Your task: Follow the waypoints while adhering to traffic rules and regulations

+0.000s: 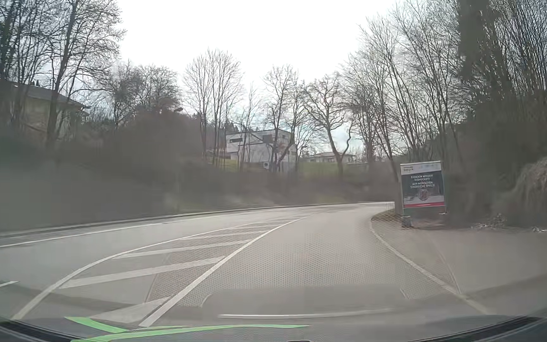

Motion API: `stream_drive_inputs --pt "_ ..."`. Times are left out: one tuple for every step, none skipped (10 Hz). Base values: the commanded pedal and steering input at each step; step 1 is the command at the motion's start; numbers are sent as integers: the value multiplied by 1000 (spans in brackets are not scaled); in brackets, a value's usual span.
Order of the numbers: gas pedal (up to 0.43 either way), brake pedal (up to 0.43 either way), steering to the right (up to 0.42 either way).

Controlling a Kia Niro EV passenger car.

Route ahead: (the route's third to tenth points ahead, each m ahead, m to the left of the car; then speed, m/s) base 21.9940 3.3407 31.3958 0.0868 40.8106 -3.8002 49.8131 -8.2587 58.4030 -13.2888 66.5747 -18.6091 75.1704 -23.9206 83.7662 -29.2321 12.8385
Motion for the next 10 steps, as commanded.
stream_drive_inputs --pt "59 0 51" --pt "59 0 51" --pt "59 0 50" --pt "59 0 50" --pt "59 0 50" --pt "59 0 50" --pt "59 0 49" --pt "59 0 49" --pt "59 0 48" --pt "59 0 48"
